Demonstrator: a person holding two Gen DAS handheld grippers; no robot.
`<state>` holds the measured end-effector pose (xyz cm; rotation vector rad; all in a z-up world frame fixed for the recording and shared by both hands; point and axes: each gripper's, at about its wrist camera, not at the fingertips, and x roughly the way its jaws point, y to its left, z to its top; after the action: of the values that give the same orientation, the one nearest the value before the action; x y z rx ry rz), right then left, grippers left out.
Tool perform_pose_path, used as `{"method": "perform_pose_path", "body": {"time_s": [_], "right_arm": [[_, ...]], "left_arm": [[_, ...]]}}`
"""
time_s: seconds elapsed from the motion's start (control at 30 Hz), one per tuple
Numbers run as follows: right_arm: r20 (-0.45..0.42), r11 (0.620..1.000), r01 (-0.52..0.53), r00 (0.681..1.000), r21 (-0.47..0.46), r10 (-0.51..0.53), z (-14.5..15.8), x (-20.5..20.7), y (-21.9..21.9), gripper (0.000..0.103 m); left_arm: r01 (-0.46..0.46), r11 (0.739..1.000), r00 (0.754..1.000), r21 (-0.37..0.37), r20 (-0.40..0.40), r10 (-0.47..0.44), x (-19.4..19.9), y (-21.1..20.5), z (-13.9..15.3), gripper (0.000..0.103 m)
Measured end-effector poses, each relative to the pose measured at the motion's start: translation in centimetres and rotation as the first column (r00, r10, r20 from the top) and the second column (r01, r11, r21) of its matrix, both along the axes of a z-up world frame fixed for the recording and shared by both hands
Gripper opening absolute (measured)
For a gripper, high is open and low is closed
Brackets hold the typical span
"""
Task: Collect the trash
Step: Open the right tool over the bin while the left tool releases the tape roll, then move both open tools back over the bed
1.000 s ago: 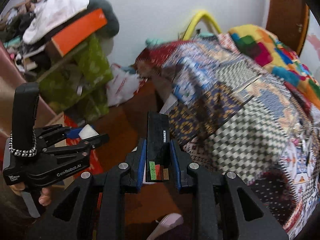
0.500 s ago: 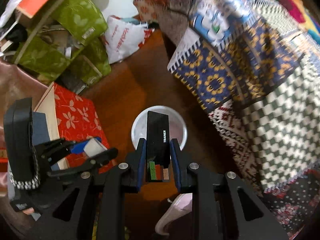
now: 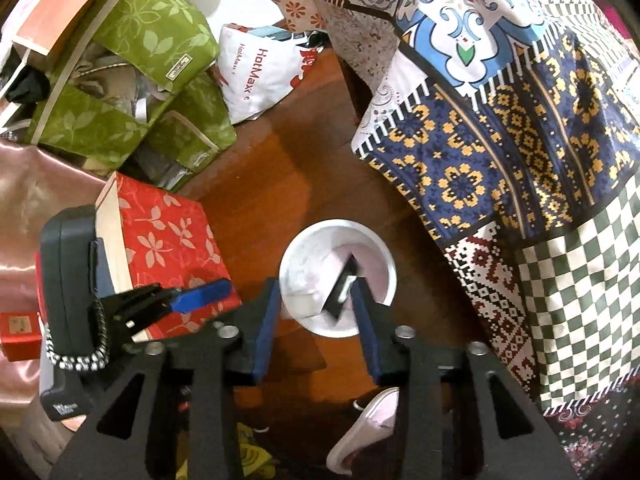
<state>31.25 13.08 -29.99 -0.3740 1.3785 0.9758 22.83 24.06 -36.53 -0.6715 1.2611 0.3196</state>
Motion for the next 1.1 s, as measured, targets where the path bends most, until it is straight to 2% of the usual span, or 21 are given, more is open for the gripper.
{"method": "perform_pose_path", "body": {"time_s": [0.23, 0.67, 0.8, 1.1], "right_arm": [[0.047, 1.000, 0.005, 0.999, 0.016, -0.005, 1.8, -0.7, -1.5, 0.038], [0.176, 0.991, 0.027, 0.983, 0.130, -0.050, 8.8, -3.1, -6.6, 0.038], [0.231, 0.982, 0.033, 0.970, 0.186, -0.077, 11.7, -3.9, -8.7, 0.038], [0.372, 0.948, 0.063, 0.910, 0.313, -0.183, 18.3, -5.5, -14.9, 0.038]], "left_arm": [[0.009, 0.998, 0.999, 0.062, 0.034, -0.011, -1.0, -0.5, 2.6, 0.042], [0.001, 0.978, 0.983, 0.209, 0.180, -0.039, -3.2, -4.1, 11.6, 0.042], [-0.002, 0.964, 0.972, 0.267, 0.226, -0.061, -3.9, -5.8, 14.9, 0.042], [-0.015, 0.930, 0.932, 0.368, 0.342, -0.120, -5.0, -10.3, 21.9, 0.042]]}}
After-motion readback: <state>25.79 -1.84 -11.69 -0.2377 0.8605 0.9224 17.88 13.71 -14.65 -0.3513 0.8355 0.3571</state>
